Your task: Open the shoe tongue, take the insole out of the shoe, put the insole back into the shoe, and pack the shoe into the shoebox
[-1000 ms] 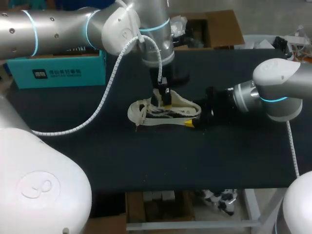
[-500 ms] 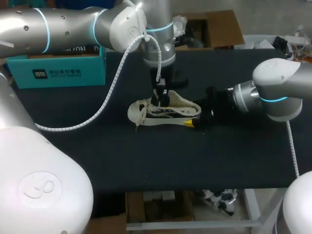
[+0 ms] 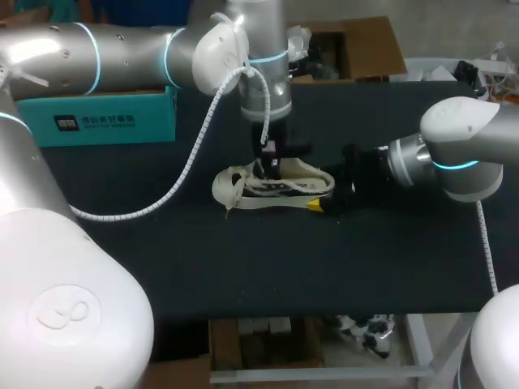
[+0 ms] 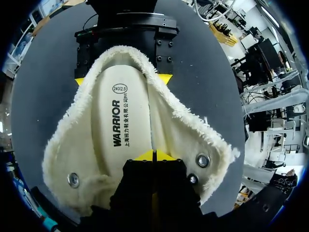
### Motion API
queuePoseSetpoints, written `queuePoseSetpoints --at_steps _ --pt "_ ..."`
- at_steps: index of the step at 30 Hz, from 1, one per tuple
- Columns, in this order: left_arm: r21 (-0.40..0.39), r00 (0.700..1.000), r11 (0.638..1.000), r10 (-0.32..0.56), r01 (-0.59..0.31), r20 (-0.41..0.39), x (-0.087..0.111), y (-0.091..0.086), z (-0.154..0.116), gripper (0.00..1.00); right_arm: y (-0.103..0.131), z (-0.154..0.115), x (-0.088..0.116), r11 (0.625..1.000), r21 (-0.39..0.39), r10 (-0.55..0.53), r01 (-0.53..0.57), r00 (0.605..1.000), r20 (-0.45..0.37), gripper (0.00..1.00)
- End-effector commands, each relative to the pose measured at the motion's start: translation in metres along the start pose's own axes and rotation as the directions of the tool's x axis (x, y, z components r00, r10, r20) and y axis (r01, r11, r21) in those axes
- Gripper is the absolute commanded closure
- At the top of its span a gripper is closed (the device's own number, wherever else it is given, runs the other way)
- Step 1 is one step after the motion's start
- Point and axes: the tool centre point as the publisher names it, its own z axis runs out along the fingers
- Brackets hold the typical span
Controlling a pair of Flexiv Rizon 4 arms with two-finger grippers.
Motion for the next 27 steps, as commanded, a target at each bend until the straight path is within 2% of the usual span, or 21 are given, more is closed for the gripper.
queuePoseSetpoints --at_steps 1,3,5,11,17,22,25,27 --pt "-0.005 0.999 1.0 -0.01 0.01 0.034 0.009 -0.002 0.006 1.0 -0.004 0.001 -0.004 1.0 -0.004 0.0 0.0 1.0 -0.003 1.0" --pt "-0.003 0.999 1.0 -0.011 0.011 0.038 0.011 -0.002 0.006 0.94 -0.004 0.001 -0.004 1.0 -0.004 0.0 0.0 1.0 -0.003 1.0" --pt "-0.006 0.999 1.0 -0.011 0.012 0.046 0.012 -0.001 0.006 0.78 -0.004 0.001 -0.004 1.0 -0.004 0.0 0.0 1.0 -0.003 1.0" --pt "-0.01 0.998 1.0 -0.023 0.023 0.053 0.013 -0.001 0.004 0.69 -0.004 0.001 -0.004 1.0 -0.004 0.0 0.0 1.0 -0.003 1.0" --pt "-0.02 0.994 0.999 -0.046 0.048 0.097 0.013 -0.003 0.017 0.71 -0.004 0.001 -0.004 1.0 -0.004 0.0 0.0 1.0 -0.003 1.0" --pt "-0.02 0.981 0.996 -0.077 0.082 0.177 0.01 0.001 0.036 0.71 -0.004 0.001 -0.004 1.0 -0.004 0.0 0.0 1.0 -0.003 1.0" --pt "-0.018 0.976 0.996 -0.077 0.082 0.205 0.004 0.005 0.046 0.74 -0.004 0.001 -0.004 1.0 -0.004 0.0 0.0 1.0 -0.003 1.0" --pt "-0.014 0.968 0.995 -0.09 0.096 0.233 -0.003 0.008 0.051 0.72 -0.004 0.001 -0.004 1.0 -0.004 0.0 0.0 1.0 -0.003 1.0"
